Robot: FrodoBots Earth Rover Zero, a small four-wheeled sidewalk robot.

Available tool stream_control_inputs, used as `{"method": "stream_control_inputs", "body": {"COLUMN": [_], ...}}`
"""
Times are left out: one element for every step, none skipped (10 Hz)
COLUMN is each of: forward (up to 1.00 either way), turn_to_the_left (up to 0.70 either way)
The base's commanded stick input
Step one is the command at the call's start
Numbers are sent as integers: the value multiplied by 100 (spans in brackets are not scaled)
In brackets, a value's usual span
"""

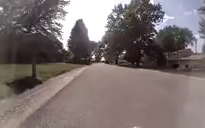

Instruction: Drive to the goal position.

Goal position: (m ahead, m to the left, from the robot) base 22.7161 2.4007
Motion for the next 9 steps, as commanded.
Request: {"method": "stream_control_inputs", "body": {"forward": [100,100,100,100,100,100,100,100,100], "turn_to_the_left": [35,7,0,0,0,0,0,0,0]}}
